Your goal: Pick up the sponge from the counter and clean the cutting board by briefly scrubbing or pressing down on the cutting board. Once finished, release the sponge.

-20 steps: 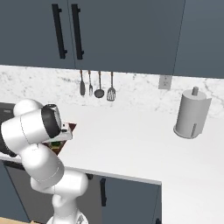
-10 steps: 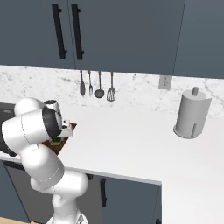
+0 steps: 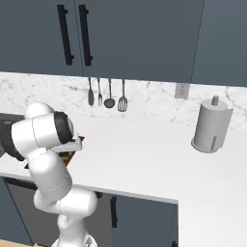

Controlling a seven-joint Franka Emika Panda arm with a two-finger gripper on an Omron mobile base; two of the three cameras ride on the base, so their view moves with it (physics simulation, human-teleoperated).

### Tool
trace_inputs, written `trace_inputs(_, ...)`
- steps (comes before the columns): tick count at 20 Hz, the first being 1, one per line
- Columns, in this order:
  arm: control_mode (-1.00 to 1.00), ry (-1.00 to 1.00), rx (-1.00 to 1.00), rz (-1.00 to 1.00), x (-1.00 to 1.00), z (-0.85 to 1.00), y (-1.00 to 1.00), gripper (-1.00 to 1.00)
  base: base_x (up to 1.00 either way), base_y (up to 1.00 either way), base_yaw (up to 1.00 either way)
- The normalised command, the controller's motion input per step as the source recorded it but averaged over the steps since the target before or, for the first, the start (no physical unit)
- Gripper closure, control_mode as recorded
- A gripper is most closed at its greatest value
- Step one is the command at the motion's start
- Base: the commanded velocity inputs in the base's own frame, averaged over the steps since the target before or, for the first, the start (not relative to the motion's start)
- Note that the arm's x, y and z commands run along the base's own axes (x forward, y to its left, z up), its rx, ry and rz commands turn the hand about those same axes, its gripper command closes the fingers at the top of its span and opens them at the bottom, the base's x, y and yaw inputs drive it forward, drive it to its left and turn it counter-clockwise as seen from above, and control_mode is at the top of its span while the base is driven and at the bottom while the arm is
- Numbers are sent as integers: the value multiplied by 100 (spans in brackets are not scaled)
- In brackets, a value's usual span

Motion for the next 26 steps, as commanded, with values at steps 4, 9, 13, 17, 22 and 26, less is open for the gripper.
trace_inputs(4, -100, -1, 0, 0, 1, -36, -1, 100, 0, 0, 0)
trace_inputs(9, -100, -1, 0, -2, 35, 3, 0, 100, 0, 0, 0)
trace_inputs(13, -100, 0, 0, -1, 47, 0, 0, 100, 0, 0, 0)
trace_inputs(17, -100, 0, 0, 0, 29, -1, 0, 100, 0, 0, 0)
trace_inputs(22, -100, -1, 0, 0, 4, -57, 0, 100, 0, 0, 0)
trace_inputs(26, -100, -1, 0, 0, 3, -10, 0, 100, 0, 0, 0)
